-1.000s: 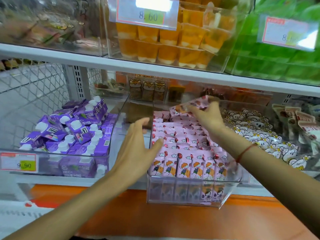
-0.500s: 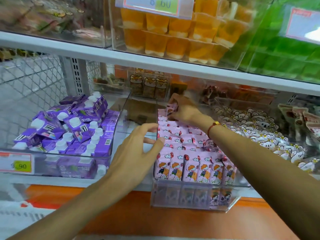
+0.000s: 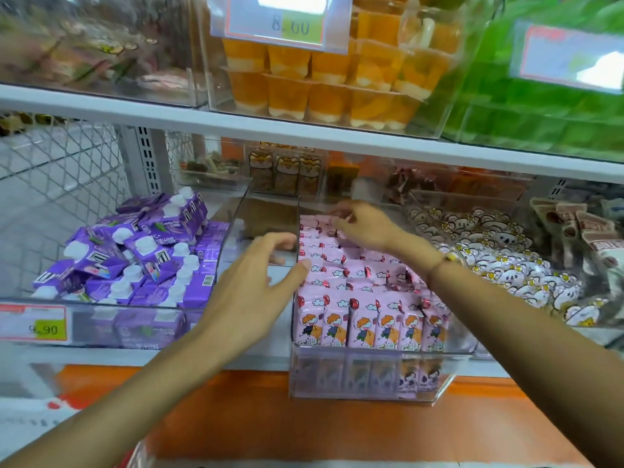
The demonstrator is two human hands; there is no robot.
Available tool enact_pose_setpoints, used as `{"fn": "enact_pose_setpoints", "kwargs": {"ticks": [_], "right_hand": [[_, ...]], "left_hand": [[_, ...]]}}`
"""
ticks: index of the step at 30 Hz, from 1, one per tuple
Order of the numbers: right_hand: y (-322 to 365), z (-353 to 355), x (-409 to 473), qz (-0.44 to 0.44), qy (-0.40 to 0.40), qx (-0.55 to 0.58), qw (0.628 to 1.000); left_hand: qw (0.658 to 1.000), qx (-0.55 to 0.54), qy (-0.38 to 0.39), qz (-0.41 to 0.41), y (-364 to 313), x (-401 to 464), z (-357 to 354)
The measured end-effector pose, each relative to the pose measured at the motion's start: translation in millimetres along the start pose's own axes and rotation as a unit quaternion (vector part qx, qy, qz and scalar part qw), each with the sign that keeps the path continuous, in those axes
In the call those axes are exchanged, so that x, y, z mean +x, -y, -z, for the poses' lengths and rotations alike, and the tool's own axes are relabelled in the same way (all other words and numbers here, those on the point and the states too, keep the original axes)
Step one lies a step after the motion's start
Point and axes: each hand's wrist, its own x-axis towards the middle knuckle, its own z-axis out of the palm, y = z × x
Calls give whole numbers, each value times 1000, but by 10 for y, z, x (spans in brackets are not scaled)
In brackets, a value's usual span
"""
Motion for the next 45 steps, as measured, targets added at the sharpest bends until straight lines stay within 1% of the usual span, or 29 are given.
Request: {"fn": "enact_pose_setpoints", "kwargs": {"ticks": [2,3,4,6,7,9,11,12,14,15,17,20,22,23,25,27,28,30,32,34,35,37,40,41,42,44,45], "right_hand": [[-43,-68,-371,38,-68,11,997],[-71,-126,-585,62,-85,6,994],[-93,-174,-794,87,-87,-10,992],[-132,-223,-1084,111,-57,-49,991],[-144,-228,-1154,105,-39,-60,992],[-147,-231,-1221,97,-24,-64,993],[-143,-238,-1239,107,-31,-69,991],[-151,-245,-1246,109,-32,-67,991],[-180,-257,-1247,109,-33,-63,991],[-192,-258,-1241,110,-36,-63,991],[-198,-260,-1234,112,-40,-62,991],[-196,-262,-1228,109,-38,-56,992],[-196,-260,-1223,108,-35,-53,992],[-193,-257,-1220,107,-35,-50,992],[-185,-251,-1223,106,-34,-47,993],[-186,-250,-1229,108,-35,-44,993],[-187,-250,-1230,110,-36,-44,992],[-187,-251,-1226,112,-37,-43,992],[-183,-253,-1227,114,-38,-45,992],[-183,-257,-1230,115,-38,-46,992],[-180,-254,-1230,115,-38,-43,992],[-164,-235,-1237,113,-50,-18,992],[-120,-154,-1250,100,-113,66,986],[-107,-118,-1260,90,-127,114,981],[-92,-83,-1276,83,-124,181,972],[-45,-30,-1323,80,-79,314,943],[-17,-27,-1341,87,-62,345,933]], "left_hand": [[997,59,-17,-57,-25,128,16],[992,94,-21,-82,-48,226,16],[986,128,-17,-101,-84,334,1],[974,186,6,-128,-151,585,-61],[967,214,27,-134,-179,713,-109],[949,272,94,-127,-224,940,-205],[922,331,169,-111,-243,1108,-280],[905,364,192,-108,-239,1164,-312],[875,427,200,-110,-213,1241,-354],[867,444,195,-113,-201,1260,-367],[870,445,178,-117,-189,1267,-383],[895,411,132,-110,-195,1240,-385],[926,354,94,-88,-206,1218,-374],[947,305,73,-71,-224,1204,-364],[984,169,38,-33,-278,1164,-349],[1000,16,-4,5,-326,1103,-352],[998,-55,-37,24,-351,1046,-356],[975,-176,-128,43,-392,892,-351],[941,-252,-225,27,-439,718,-310],[909,-308,-283,9,-480,551,-243],[899,-327,-291,3,-500,467,-214],[899,-333,-283,-9,-528,288,-190],[921,-315,-227,-28,-536,65,-226],[930,-305,-203,-33,-535,18,-244],[936,-299,-183,-39,-533,-10,-262],[940,-299,-159,-43,-522,-30,-294],[941,-301,-153,-40,-515,-29,-307]]}}
